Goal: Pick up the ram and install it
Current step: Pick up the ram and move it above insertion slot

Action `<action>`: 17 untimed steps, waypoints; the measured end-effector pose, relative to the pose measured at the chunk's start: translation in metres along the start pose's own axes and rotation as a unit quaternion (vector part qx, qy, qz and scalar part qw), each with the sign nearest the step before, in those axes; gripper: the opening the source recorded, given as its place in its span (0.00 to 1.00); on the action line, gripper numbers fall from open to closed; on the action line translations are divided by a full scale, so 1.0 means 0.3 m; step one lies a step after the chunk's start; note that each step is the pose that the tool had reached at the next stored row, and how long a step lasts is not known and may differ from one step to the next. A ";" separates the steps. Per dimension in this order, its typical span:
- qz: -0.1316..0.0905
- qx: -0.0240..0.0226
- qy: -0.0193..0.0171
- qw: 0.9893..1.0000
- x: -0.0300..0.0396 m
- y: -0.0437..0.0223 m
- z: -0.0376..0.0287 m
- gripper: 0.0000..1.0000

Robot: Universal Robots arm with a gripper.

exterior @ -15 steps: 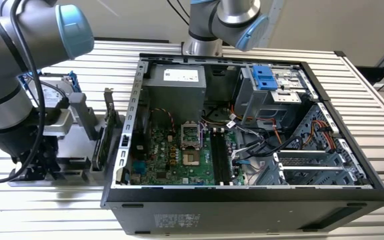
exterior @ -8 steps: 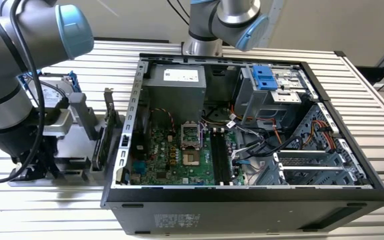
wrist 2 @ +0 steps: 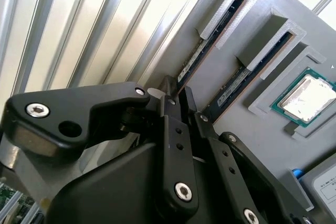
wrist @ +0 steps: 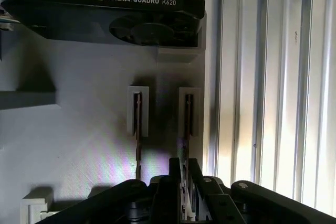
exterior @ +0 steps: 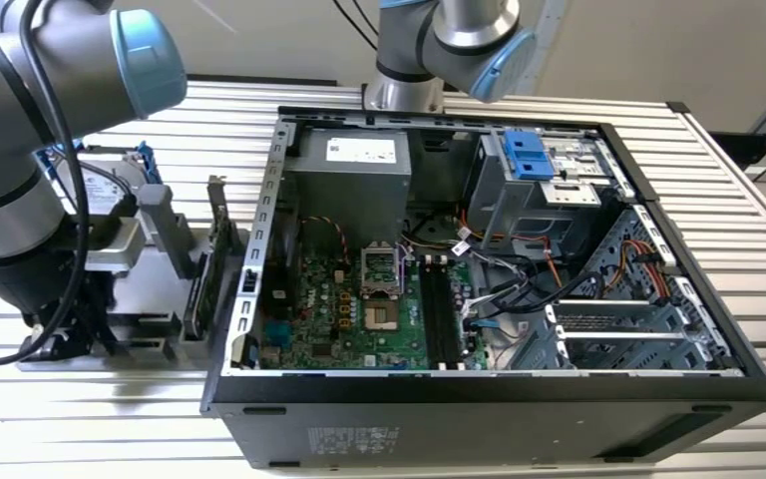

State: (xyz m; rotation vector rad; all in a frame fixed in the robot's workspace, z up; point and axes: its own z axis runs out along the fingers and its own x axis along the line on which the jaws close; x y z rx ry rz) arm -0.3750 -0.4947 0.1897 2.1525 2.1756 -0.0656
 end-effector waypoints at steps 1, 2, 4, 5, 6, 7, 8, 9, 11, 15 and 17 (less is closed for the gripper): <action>0.000 0.000 0.000 1.000 0.000 0.000 0.000 0.00; 0.000 0.000 0.000 1.000 0.000 0.000 0.000 0.00; 0.000 0.000 0.000 1.000 0.000 0.000 0.000 0.00; 0.000 0.000 0.000 1.000 0.000 0.000 0.000 0.00; 0.000 0.000 0.000 1.000 0.000 -0.001 0.000 0.00; 0.000 0.000 0.000 1.000 0.000 -0.001 0.000 0.00; 0.000 0.000 0.000 1.000 0.000 -0.001 0.000 0.00; 0.000 0.000 0.000 1.000 0.000 -0.001 0.000 0.00; 0.000 0.000 0.000 1.000 0.000 -0.001 0.000 0.00; 0.000 0.000 0.000 1.000 0.000 -0.002 0.000 0.00; 0.000 0.000 0.000 1.000 0.000 -0.002 0.000 0.00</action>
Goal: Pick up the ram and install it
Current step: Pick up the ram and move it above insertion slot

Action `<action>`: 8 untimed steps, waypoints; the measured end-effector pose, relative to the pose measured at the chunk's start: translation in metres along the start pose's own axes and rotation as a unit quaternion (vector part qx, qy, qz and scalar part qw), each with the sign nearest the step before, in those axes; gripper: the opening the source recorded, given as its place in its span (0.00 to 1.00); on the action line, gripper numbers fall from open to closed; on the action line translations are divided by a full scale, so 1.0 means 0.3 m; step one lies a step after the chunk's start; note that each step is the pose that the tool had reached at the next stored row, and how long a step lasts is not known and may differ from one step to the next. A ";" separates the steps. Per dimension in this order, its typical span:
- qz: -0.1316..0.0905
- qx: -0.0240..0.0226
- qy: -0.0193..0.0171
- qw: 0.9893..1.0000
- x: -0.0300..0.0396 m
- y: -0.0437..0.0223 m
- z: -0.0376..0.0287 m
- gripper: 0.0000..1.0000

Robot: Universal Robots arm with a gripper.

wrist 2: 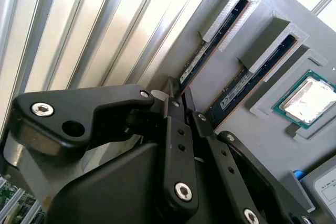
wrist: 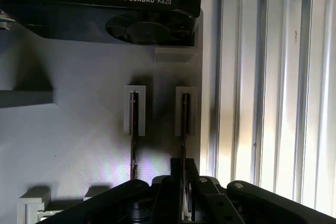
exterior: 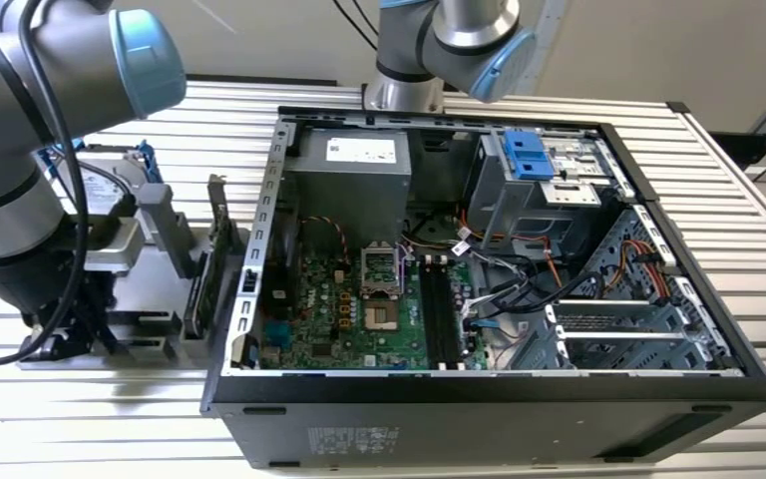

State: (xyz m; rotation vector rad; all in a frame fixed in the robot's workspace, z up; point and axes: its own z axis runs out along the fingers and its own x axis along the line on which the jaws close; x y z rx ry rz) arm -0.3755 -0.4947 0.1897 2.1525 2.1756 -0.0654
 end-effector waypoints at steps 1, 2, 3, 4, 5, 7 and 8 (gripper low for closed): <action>0.000 0.000 0.000 1.000 0.000 0.000 0.000 0.00; 0.000 0.000 0.000 1.000 0.000 0.000 0.000 0.00; 0.000 0.000 0.000 1.000 0.000 0.000 0.000 0.00; 0.000 0.000 0.000 1.000 0.000 0.000 0.000 0.00; 0.000 0.000 0.000 1.000 0.000 0.000 -0.001 0.00; 0.000 0.000 0.000 1.000 -0.001 -0.001 -0.007 0.00; 0.000 0.000 0.000 1.000 -0.001 0.000 -0.011 0.00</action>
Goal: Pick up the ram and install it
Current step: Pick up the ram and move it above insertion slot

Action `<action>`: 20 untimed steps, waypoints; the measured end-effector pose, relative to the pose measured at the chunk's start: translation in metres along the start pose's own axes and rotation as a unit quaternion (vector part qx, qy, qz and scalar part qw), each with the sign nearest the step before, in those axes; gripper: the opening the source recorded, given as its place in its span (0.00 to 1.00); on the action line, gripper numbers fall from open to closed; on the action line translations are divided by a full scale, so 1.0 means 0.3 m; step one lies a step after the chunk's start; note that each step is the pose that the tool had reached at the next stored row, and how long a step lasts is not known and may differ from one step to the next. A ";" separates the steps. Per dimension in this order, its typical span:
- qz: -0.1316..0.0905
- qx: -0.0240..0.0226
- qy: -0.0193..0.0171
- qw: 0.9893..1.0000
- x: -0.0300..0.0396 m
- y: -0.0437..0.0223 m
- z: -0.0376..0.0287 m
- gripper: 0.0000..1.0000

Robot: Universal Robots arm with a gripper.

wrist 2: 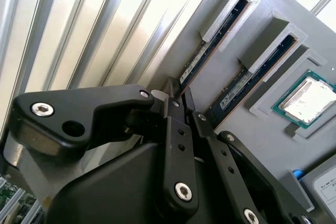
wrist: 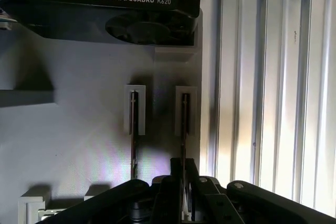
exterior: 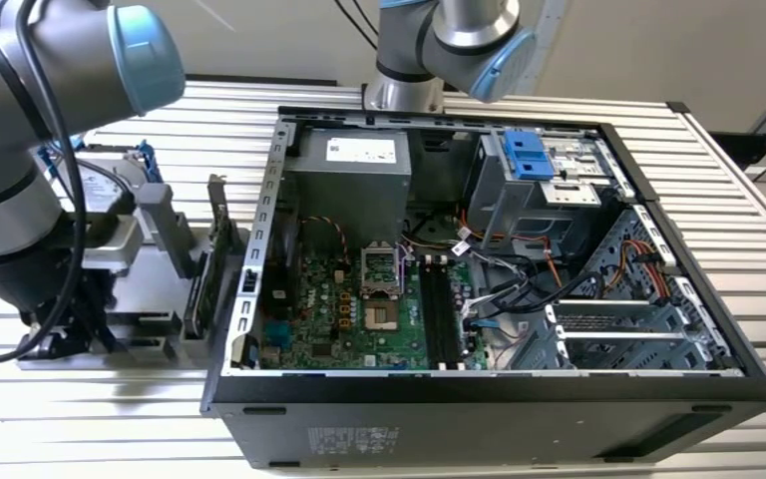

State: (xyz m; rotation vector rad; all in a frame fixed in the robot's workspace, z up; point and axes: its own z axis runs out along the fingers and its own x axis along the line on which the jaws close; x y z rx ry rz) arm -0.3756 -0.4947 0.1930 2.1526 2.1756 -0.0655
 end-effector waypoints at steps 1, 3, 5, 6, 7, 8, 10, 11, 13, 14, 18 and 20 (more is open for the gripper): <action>0.000 0.000 0.000 1.000 0.000 0.000 -0.004 0.00; 0.000 0.000 0.000 1.000 -0.001 0.000 -0.013 0.00; 0.000 0.000 0.000 1.000 -0.002 0.001 -0.021 0.00; 0.000 0.000 0.000 1.000 -0.002 0.001 -0.025 0.00; 0.000 0.000 0.000 1.000 -0.003 0.001 -0.029 0.00; 0.000 0.000 0.000 1.000 -0.003 0.001 -0.034 0.00; 0.000 0.000 0.000 1.000 -0.004 0.002 -0.041 0.00; 0.000 0.000 0.000 1.000 -0.004 0.002 -0.044 0.00; 0.000 0.000 0.000 1.000 -0.005 0.002 -0.050 0.00; 0.000 0.000 0.000 1.000 -0.005 0.002 -0.053 0.00; 0.000 0.000 0.000 1.000 -0.005 0.002 -0.064 0.00; 0.000 0.000 0.000 1.000 -0.006 0.002 -0.069 0.00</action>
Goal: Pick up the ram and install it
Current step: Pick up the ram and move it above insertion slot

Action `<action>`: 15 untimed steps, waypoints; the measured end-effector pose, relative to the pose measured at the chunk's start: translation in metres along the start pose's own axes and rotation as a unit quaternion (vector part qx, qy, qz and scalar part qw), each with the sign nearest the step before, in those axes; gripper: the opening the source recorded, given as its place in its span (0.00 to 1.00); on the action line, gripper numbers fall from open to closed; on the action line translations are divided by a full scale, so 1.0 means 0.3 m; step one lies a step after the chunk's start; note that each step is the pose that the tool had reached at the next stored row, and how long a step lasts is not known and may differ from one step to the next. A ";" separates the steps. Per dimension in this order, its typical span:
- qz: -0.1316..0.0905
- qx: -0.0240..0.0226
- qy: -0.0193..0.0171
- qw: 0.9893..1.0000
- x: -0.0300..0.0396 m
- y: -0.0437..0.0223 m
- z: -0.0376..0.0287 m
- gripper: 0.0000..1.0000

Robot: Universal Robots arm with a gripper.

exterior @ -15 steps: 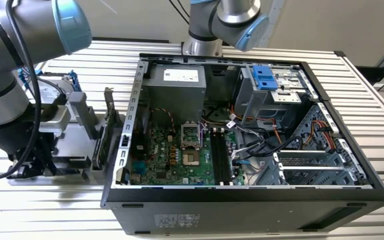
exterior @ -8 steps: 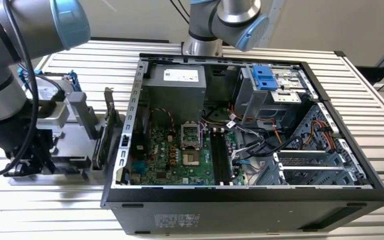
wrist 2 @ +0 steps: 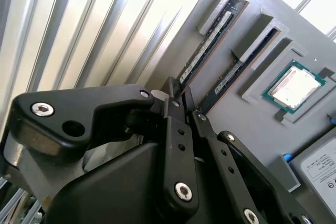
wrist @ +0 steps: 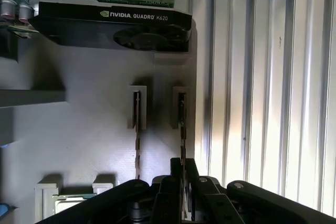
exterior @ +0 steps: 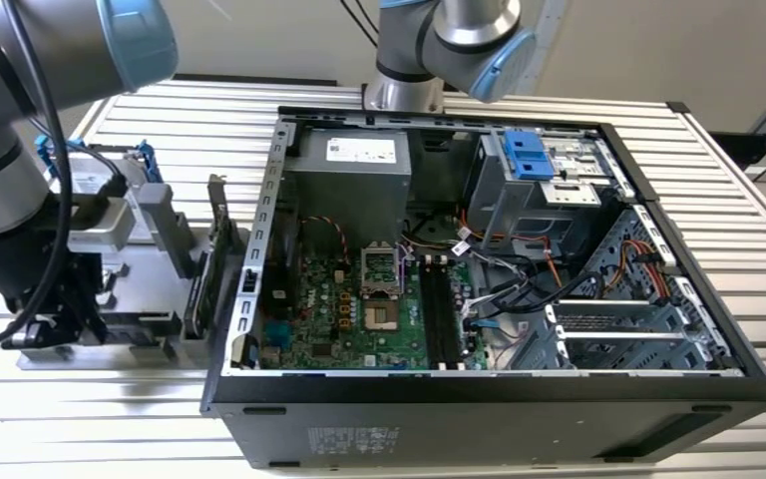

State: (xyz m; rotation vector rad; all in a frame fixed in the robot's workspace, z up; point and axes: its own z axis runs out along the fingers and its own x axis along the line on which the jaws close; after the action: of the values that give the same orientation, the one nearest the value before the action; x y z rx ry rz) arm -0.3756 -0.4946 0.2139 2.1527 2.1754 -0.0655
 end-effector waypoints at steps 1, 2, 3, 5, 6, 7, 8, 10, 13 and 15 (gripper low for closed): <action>0.000 0.000 0.000 1.000 0.000 0.000 -0.003 0.00; 0.000 0.000 0.000 1.000 -0.001 0.000 -0.006 0.00; 0.000 0.000 0.000 1.000 -0.001 0.001 -0.009 0.00; 0.000 0.000 0.000 1.000 -0.002 0.001 -0.014 0.00; 0.000 0.000 0.000 1.000 -0.002 0.001 -0.017 0.00; 0.000 0.000 0.000 1.000 -0.002 0.001 -0.019 0.00; 0.000 0.000 0.000 1.000 -0.002 0.001 -0.021 0.00; 0.000 0.000 0.000 1.000 -0.002 0.001 -0.025 0.00; 0.000 0.000 0.000 1.000 -0.003 0.001 -0.029 0.00; 0.000 0.000 0.000 1.000 -0.003 0.001 -0.033 0.00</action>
State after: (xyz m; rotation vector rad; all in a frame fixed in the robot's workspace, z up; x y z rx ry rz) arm -0.3757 -0.4947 0.2239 2.1526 2.1756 -0.0658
